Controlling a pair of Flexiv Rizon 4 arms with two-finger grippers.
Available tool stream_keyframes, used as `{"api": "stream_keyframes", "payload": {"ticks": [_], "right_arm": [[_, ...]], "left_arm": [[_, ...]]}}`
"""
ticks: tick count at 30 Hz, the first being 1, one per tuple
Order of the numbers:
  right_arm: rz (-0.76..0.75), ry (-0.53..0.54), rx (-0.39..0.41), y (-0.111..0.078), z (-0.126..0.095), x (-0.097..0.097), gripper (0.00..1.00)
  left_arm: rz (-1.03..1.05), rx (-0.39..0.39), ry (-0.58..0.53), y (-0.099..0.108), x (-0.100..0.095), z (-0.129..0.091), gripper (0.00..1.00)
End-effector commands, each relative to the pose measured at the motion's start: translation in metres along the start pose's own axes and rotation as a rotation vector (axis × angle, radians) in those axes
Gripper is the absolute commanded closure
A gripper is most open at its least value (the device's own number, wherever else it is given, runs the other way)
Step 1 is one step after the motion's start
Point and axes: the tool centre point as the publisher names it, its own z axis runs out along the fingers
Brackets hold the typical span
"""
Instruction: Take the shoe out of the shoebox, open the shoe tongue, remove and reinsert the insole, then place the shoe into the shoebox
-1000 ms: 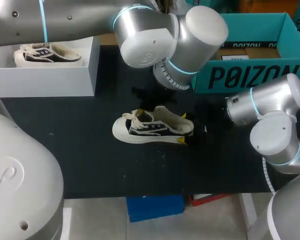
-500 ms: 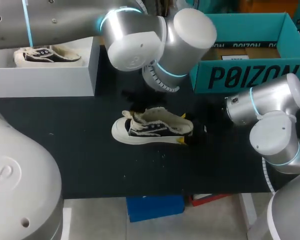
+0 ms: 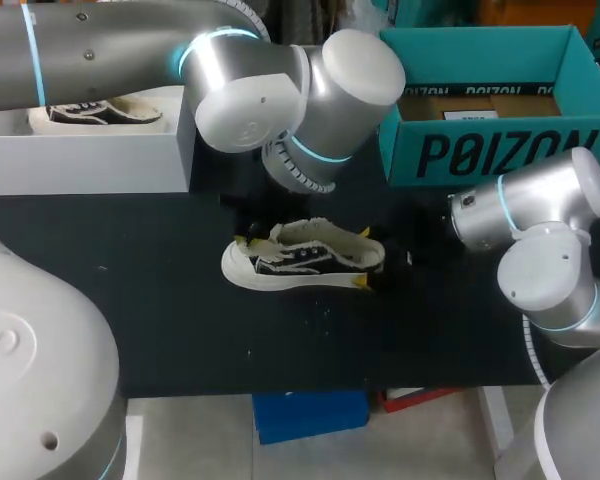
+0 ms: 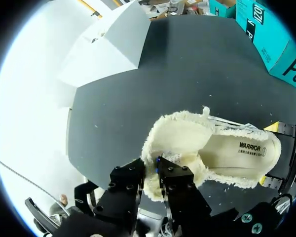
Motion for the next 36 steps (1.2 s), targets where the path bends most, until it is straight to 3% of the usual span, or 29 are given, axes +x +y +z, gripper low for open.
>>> {"api": "stream_keyframes", "payload": {"ticks": [1, 12, 28, 36], "right_arm": [[0.002, -0.002, 0.002, -0.005, 0.003, 0.000, 1.00], [0.002, -0.002, 0.002, -0.005, 0.003, 0.000, 1.00], [0.002, -0.002, 0.002, -0.005, 0.003, 0.000, 1.00], [0.002, -0.002, 0.002, -0.005, 0.003, 0.000, 1.00]], "left_arm": [[-0.012, -0.005, 0.015, 0.004, -0.012, 0.005, 0.00], [-0.049, -0.002, 0.017, 0.001, -0.024, 0.009, 0.00], [-0.104, -0.061, 0.016, 0.011, -0.038, 0.033, 0.00], [-0.070, -0.007, 0.030, 0.007, -0.039, 0.012, 0.00]]}}
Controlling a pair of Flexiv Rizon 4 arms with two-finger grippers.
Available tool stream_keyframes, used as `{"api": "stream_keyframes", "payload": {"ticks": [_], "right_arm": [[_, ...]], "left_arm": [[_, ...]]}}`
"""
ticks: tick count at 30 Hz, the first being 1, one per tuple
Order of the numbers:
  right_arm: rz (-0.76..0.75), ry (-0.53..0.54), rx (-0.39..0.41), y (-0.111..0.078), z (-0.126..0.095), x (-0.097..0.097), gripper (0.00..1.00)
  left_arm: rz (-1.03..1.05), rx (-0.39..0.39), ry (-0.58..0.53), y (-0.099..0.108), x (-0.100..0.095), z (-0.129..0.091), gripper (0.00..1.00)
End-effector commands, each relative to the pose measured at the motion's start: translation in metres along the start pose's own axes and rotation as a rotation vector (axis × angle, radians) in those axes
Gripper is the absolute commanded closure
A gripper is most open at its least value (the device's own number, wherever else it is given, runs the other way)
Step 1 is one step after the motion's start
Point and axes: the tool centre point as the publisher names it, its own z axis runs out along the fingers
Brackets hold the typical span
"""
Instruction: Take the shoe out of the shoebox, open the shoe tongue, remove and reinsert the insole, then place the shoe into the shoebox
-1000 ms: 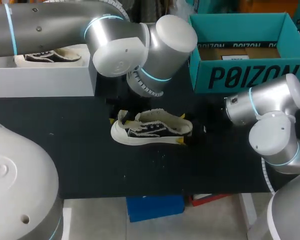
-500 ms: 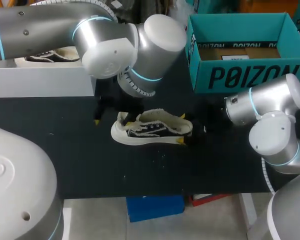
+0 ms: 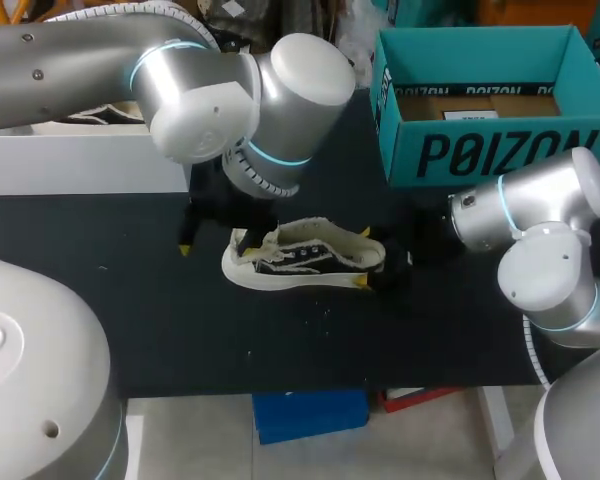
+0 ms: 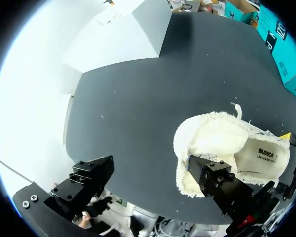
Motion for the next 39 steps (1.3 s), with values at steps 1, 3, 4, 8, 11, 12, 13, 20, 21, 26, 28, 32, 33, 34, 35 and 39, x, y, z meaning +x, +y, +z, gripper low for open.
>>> {"api": "stream_keyframes", "payload": {"ticks": [1, 3, 4, 8, 11, 12, 13, 20, 21, 26, 28, 32, 33, 34, 35, 39], "right_arm": [[0.002, -0.002, 0.002, -0.005, 0.003, 0.000, 1.00], [0.002, -0.002, 0.002, -0.005, 0.003, 0.000, 1.00], [0.002, -0.002, 0.002, -0.005, 0.003, 0.000, 1.00], [0.002, -0.002, 0.002, -0.005, 0.003, 0.000, 1.00], [0.002, -0.002, 0.002, -0.005, 0.003, 0.000, 1.00], [0.002, -0.002, 0.002, -0.005, 0.003, 0.000, 1.00], [0.002, -0.002, 0.002, -0.005, 0.003, 0.000, 1.00], [0.002, -0.002, 0.002, -0.005, 0.003, 0.000, 1.00], [0.002, -0.002, 0.002, -0.005, 0.003, 0.000, 1.00], [0.002, -0.002, 0.002, -0.005, 0.003, 0.000, 1.00], [0.002, -0.002, 0.002, -0.005, 0.003, 0.000, 1.00], [0.002, -0.002, 0.002, -0.005, 0.003, 0.000, 1.00], [0.002, -0.002, 0.002, -0.005, 0.003, 0.000, 1.00], [0.002, -0.002, 0.002, -0.005, 0.003, 0.000, 1.00], [0.002, -0.002, 0.002, -0.005, 0.003, 0.000, 1.00], [0.002, -0.002, 0.002, -0.005, 0.003, 0.000, 1.00]], "left_arm": [[0.033, 0.047, 0.018, 0.000, -0.004, -0.018, 0.00], [0.094, 0.084, 0.052, -0.003, -0.002, -0.029, 0.00], [0.128, 0.105, 0.064, -0.005, 0.000, -0.034, 0.00], [0.382, 0.218, 0.205, -0.013, 0.013, -0.058, 0.00], [0.633, 0.277, 0.355, -0.020, 0.027, -0.072, 0.55], [0.695, 0.307, 0.384, -0.022, 0.032, -0.077, 0.69], [0.766, 0.311, 0.443, -0.024, 0.037, -0.081, 0.86], [1.255, 0.331, 0.744, -0.039, 0.082, -0.101, 1.00], [1.311, 0.309, 0.825, -0.044, 0.088, -0.100, 1.00], [1.403, 0.276, 0.808, -0.048, 0.116, -0.105, 1.00], [1.252, 0.196, 0.667, -0.050, 0.130, -0.109, 1.00], [1.252, 0.196, 0.667, -0.050, 0.130, -0.109, 1.00], [1.252, 0.196, 0.667, -0.050, 0.130, -0.109, 1.00], [1.252, 0.196, 0.667, -0.050, 0.130, -0.109, 1.00], [1.252, 0.196, 0.667, -0.050, 0.130, -0.109, 1.00], [1.252, 0.196, 0.667, -0.050, 0.130, -0.109, 1.00]]}}
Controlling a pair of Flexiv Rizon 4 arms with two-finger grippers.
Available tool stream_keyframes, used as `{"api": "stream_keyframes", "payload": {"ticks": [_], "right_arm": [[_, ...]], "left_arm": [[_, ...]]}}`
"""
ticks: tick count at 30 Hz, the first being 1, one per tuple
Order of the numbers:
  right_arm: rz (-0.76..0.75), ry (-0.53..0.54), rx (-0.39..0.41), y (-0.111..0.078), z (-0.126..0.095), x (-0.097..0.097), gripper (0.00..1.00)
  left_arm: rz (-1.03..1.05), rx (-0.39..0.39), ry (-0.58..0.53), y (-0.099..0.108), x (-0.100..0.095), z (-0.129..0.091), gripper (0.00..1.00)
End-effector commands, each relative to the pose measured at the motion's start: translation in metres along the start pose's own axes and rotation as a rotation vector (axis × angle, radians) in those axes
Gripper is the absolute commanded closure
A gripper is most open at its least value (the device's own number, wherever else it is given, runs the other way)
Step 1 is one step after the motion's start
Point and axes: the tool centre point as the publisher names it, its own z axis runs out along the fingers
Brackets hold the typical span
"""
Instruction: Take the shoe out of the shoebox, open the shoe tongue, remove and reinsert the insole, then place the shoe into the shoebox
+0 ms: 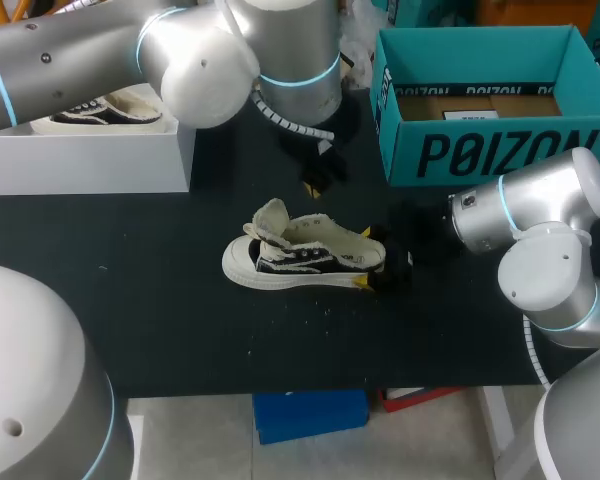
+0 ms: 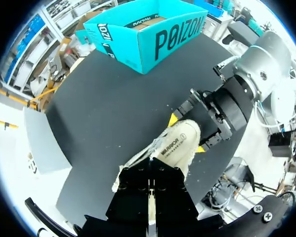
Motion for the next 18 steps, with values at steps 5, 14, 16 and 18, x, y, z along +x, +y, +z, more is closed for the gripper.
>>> {"api": "stream_keyframes", "payload": {"ticks": [5, 14, 16, 18], "right_arm": [[0.001, -0.002, 0.002, -0.005, 0.003, 0.000, 1.00], [0.001, -0.002, 0.002, -0.005, 0.003, 0.000, 1.00], [0.001, -0.002, 0.002, -0.005, 0.003, 0.000, 1.00], [0.001, -0.002, 0.002, -0.005, 0.003, 0.000, 1.00]], "left_arm": [[0.192, -0.007, 0.186, 0.001, -0.007, 0.002, 1.00], [0.606, -0.062, 0.505, -0.008, -0.001, 0.004, 1.00], [0.652, -0.080, 0.494, -0.006, 0.003, 0.003, 1.00], [0.690, -0.077, 0.511, -0.005, 0.006, 0.005, 1.00]]}}
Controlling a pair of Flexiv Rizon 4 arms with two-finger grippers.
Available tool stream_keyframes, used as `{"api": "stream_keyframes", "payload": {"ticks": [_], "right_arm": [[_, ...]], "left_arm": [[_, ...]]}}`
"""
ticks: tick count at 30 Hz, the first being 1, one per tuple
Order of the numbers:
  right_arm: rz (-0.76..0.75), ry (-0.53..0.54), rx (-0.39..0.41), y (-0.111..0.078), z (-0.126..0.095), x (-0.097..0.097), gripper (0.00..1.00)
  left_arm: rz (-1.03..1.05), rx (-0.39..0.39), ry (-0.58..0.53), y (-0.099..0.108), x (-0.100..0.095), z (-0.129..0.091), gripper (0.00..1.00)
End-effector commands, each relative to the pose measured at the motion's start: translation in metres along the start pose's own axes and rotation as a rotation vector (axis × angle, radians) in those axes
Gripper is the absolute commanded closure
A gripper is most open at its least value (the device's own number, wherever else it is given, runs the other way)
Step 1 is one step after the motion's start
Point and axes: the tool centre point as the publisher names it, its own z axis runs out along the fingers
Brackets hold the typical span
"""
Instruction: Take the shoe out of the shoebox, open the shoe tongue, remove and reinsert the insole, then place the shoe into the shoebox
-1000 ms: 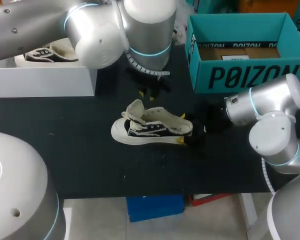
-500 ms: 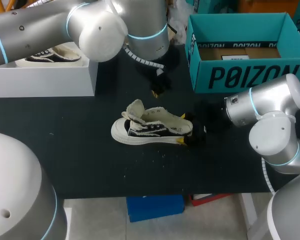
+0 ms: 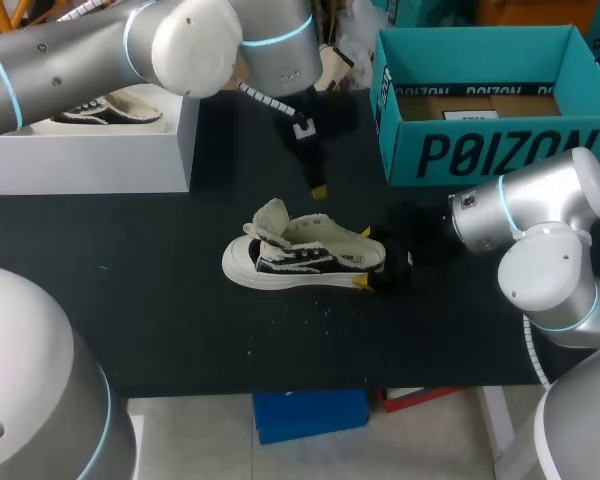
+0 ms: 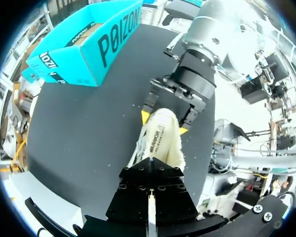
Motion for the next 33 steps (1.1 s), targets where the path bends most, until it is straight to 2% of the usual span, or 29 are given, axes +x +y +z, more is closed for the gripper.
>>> {"api": "stream_keyframes", "payload": {"ticks": [1, 3, 14, 15, 18, 25, 29, 33], "right_arm": [[0.001, -0.002, 0.002, -0.005, 0.003, 0.000, 1.00], [0.001, -0.002, 0.002, -0.005, 0.003, 0.000, 1.00], [0.001, -0.002, 0.002, -0.005, 0.003, 0.000, 1.00], [0.001, -0.002, 0.002, -0.005, 0.003, 0.000, 1.00], [0.001, -0.002, 0.002, -0.005, 0.003, 0.000, 1.00], [0.001, -0.002, 0.002, -0.005, 0.003, 0.000, 1.00], [0.001, -0.002, 0.002, -0.005, 0.003, 0.000, 1.00], [0.001, -0.002, 0.002, -0.005, 0.003, 0.000, 1.00]], "left_arm": [[0.224, -0.050, 0.194, -0.004, -0.003, 0.003, 1.00], [0.213, -0.075, 0.206, -0.003, -0.001, 0.006, 1.00], [0.213, -0.075, 0.206, -0.003, -0.001, 0.006, 1.00], [0.237, -0.052, 0.197, -0.003, -0.001, 0.007, 1.00], [0.281, -0.049, 0.154, -0.001, 0.001, 0.014, 1.00], [0.305, -0.014, 0.131, 0.005, 0.008, 0.025, 1.00], [0.306, -0.038, 0.142, 0.007, 0.011, 0.033, 1.00], [0.303, -0.074, 0.198, 0.009, 0.010, 0.047, 1.00]]}}
